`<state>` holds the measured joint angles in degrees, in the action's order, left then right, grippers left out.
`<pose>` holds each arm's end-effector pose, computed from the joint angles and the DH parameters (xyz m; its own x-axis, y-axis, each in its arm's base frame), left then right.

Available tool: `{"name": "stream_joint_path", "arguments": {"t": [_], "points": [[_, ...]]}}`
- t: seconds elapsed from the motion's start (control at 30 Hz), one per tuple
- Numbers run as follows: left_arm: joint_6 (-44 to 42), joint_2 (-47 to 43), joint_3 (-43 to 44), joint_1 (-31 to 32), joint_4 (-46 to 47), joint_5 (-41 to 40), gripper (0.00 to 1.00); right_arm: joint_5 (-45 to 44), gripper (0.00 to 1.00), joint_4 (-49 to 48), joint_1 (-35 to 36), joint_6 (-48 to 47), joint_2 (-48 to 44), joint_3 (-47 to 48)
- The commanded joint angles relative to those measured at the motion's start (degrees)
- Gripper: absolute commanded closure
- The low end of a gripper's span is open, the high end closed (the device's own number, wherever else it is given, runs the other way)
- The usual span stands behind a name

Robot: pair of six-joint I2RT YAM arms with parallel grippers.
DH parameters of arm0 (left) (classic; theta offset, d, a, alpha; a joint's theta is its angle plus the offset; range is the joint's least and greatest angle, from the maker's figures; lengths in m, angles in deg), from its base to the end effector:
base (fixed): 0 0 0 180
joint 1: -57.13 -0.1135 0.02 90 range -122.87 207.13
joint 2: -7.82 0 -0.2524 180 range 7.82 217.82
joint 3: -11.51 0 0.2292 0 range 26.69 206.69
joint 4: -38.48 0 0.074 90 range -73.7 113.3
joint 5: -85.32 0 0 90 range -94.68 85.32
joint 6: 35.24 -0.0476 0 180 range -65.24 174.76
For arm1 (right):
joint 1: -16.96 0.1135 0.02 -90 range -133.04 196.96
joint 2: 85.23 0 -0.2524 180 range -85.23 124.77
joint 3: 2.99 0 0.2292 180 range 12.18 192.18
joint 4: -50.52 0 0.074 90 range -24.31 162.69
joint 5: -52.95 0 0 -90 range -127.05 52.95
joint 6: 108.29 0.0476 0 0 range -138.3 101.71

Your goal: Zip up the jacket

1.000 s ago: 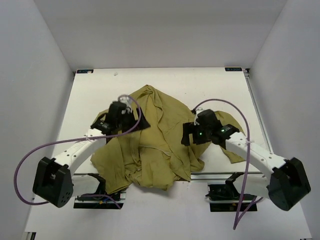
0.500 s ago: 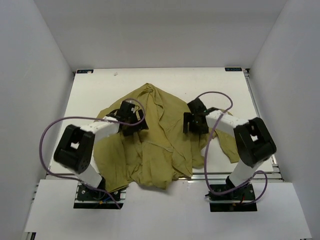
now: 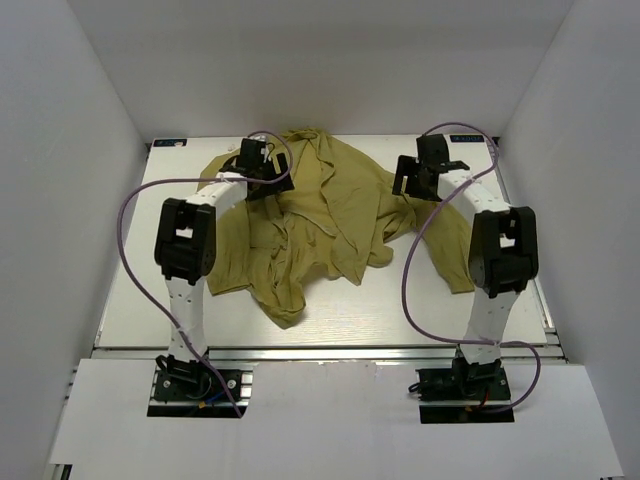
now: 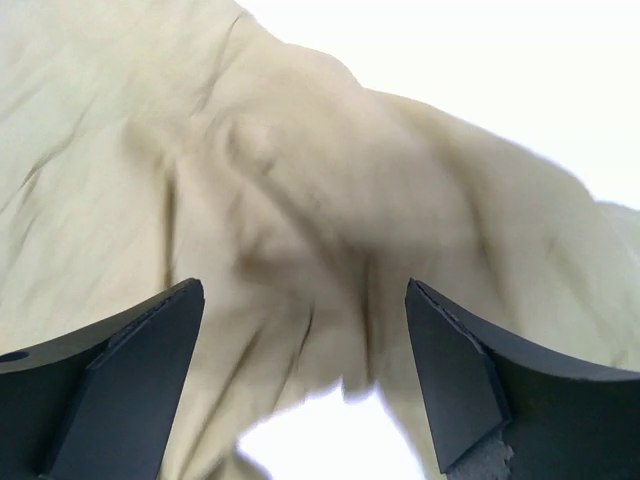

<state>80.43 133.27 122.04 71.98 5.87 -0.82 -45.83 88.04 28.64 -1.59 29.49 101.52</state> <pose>0.4534 -0.1235 0.1705 -0.7724 -0.2423 -0.5871 -0.0388 0.9406 -0.3372 0.4251 0.0804 0.2126 -0.7227 0.1406 -0.6767 0.1129 0.9900 0.0851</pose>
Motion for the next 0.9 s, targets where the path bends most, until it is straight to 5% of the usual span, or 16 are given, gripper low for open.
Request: {"name": "stream_joint_path", "arguments": {"t": [0.0, 0.23, 0.4, 0.6, 0.83, 0.87], "points": [[-3.61, -9.85, -2.52, 0.44, -3.75, 2.21, 0.02, 4.98, 0.13, -0.37, 1.23, -3.88, -10.00, -5.91], [0.26, -21.03, -17.65, 1.06, -6.29, -0.69, 0.02, 6.06, 0.11, 2.26, 12.12, -2.91, -18.83, -18.85], [-0.09, -15.52, -13.54, 2.90, -9.81, -5.78, 0.02, 3.07, 0.11, 5.42, 21.61, 2.70, -15.67, -18.68], [0.78, -9.35, -8.96, 2.99, -8.24, -6.40, 0.06, 3.50, 0.22, 2.18, 23.56, 10.52, -12.68, -18.41], [1.75, -3.72, -4.39, 2.99, -7.01, -8.07, 0.34, -2.20, 0.41, 3.58, 24.18, 12.21, -8.90, -15.69], [1.75, -3.02, -3.51, 2.99, -7.18, -8.51, 0.50, -2.82, 0.56, 3.93, 24.18, 12.12, -8.72, -15.69]]}}
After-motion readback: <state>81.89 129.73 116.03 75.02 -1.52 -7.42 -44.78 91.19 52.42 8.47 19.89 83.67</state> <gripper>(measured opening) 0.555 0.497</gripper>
